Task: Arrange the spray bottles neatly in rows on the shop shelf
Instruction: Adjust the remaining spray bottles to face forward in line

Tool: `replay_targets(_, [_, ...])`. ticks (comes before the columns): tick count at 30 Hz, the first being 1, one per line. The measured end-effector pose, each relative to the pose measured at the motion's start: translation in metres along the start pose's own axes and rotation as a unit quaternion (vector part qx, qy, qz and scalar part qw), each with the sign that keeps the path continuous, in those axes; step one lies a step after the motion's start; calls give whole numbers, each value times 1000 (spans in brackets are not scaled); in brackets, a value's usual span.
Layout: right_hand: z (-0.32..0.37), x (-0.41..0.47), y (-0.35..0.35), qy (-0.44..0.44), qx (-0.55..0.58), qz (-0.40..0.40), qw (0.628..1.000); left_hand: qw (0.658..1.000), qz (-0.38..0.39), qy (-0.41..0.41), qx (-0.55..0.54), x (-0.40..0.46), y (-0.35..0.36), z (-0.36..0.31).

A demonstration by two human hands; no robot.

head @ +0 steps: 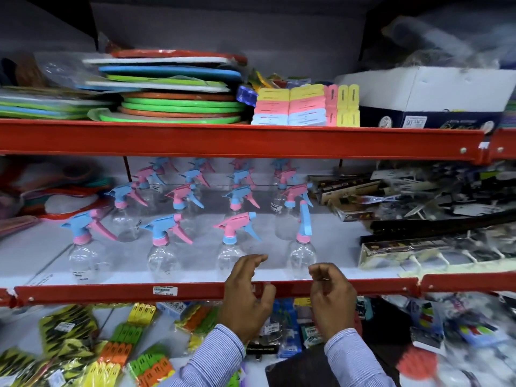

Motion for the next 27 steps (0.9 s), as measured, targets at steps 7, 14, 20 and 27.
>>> replay_targets(7, [-28, 52, 0, 8, 6, 138, 990, 997, -8, -80, 3, 13, 58, -10])
replay_targets(14, [-31, 75, 8, -45, -11, 301, 953, 992, -38, -113, 29, 13, 88, -10])
replay_targets(20, [-37, 68, -2, -35, 27, 274, 961, 990, -38, -131, 36, 20, 90, -10])
replay_targets(27, [-42, 62, -6, -24, 12, 252, 967, 987, -13, -155, 36, 26, 89, -7])
Point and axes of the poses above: each hand's wrist, its own x-axis towards the middle knuckle, its own y-axis out of the palm, z = x × y, the point moved 3 cm from there along x, towards the middle knuckle, and after that the axes turned 12 degrees about -x, right-handed, at the moved point
